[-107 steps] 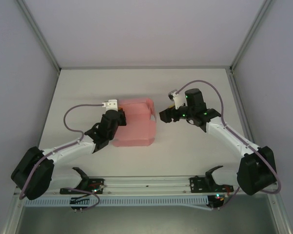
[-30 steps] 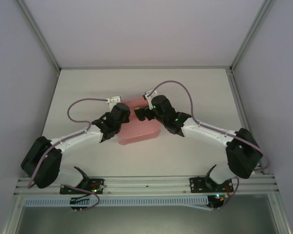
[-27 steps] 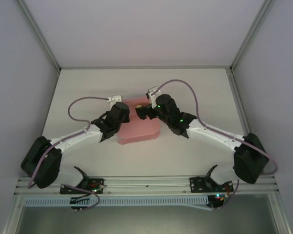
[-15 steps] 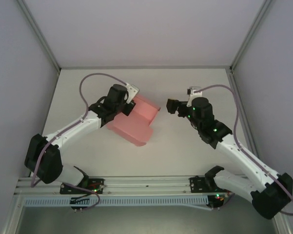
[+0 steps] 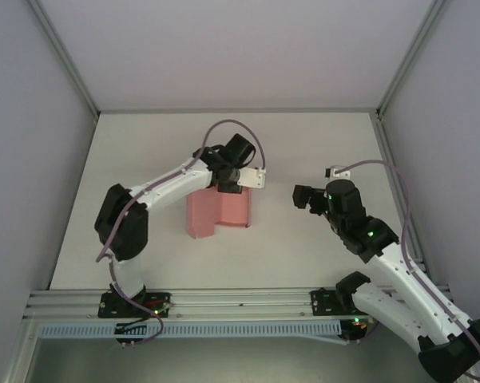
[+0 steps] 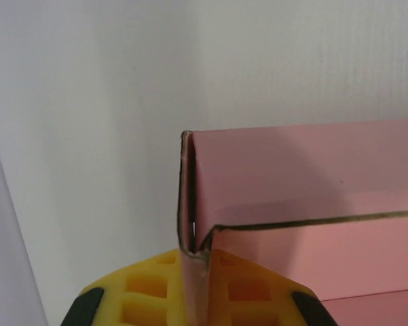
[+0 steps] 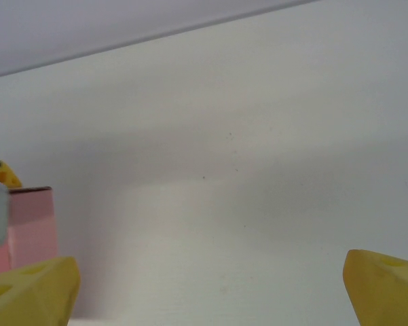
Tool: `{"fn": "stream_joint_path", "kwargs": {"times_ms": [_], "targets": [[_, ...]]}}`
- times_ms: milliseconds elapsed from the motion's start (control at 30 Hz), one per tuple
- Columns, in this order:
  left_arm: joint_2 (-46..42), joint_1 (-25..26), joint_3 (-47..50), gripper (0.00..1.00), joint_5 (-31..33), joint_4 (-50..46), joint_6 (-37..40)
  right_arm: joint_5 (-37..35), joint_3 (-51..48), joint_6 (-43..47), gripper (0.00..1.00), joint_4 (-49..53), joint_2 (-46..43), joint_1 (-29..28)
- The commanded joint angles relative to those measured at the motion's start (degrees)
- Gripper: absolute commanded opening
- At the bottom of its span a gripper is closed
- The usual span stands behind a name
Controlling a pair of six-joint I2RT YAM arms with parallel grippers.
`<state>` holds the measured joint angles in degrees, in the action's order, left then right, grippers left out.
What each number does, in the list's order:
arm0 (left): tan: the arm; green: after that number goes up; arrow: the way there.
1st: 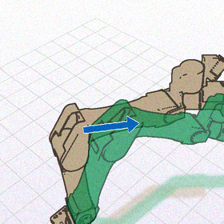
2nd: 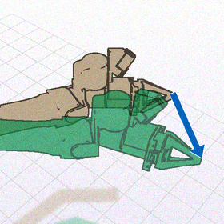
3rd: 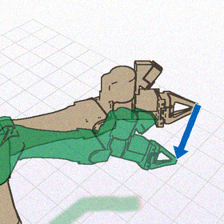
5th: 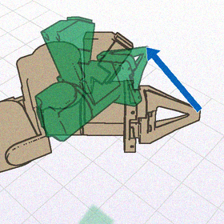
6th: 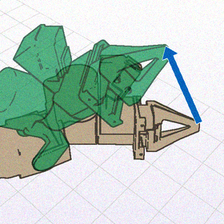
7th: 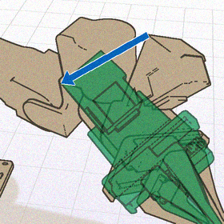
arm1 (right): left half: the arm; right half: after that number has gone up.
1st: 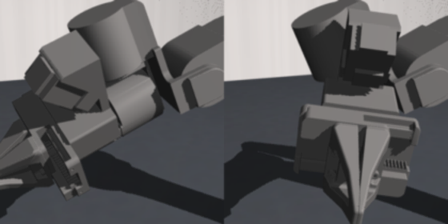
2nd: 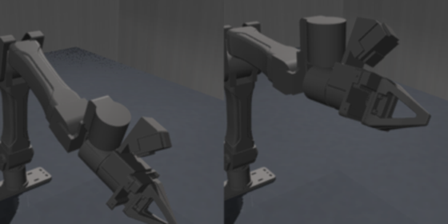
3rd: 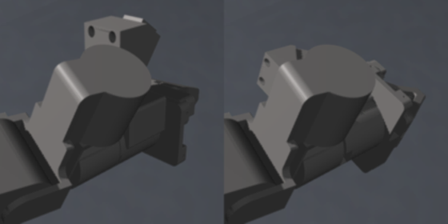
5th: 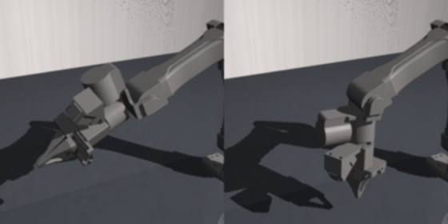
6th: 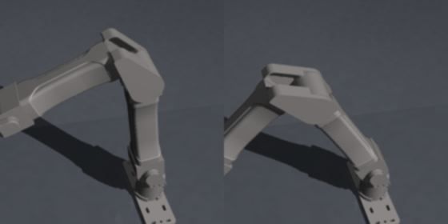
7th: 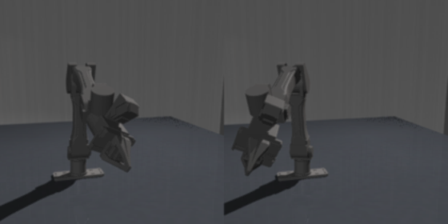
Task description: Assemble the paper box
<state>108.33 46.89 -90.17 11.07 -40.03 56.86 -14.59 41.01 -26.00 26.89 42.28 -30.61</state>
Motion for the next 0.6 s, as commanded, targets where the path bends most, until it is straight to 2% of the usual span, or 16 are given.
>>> {"fn": "stream_joint_path", "kwargs": {"times_ms": [0,267,300,400,500,567], "targets": [[4.51,1.11,-3.16,0.0,4.7,-4.88,7.44,-1.7,-1.62,-2.38,1.0,2.15,-2.15,0.66],[12.3,2.94,-4.74,0.0,5.43,-3.5,8.43,-1.74,-3.71,-4.62,1.0,3.69,-2.95,0.9],[12.81,3.04,-5.05,0.12,5.73,-3.57,7.66,-1.67,-3.9,-4.59,1.0,3.86,-2.99,0.93],[12.8,2.83,-6.41,0.38,3.97,-2.88,6.39,-1.76,-4.16,-4.59,1.0,4.31,-3.12,0.99],[11.93,2.81,-7.52,0.58,3.97,-1.74,5.94,-1.63,-4.53,-4.93,1.0,4.5,-3.28,0.98],[11.01,2.69,-8.21,0.66,3.34,-0.96,5.29,-0.53,-5.05,-4.38,1.0,3.6,-3.54,1.03]]}}
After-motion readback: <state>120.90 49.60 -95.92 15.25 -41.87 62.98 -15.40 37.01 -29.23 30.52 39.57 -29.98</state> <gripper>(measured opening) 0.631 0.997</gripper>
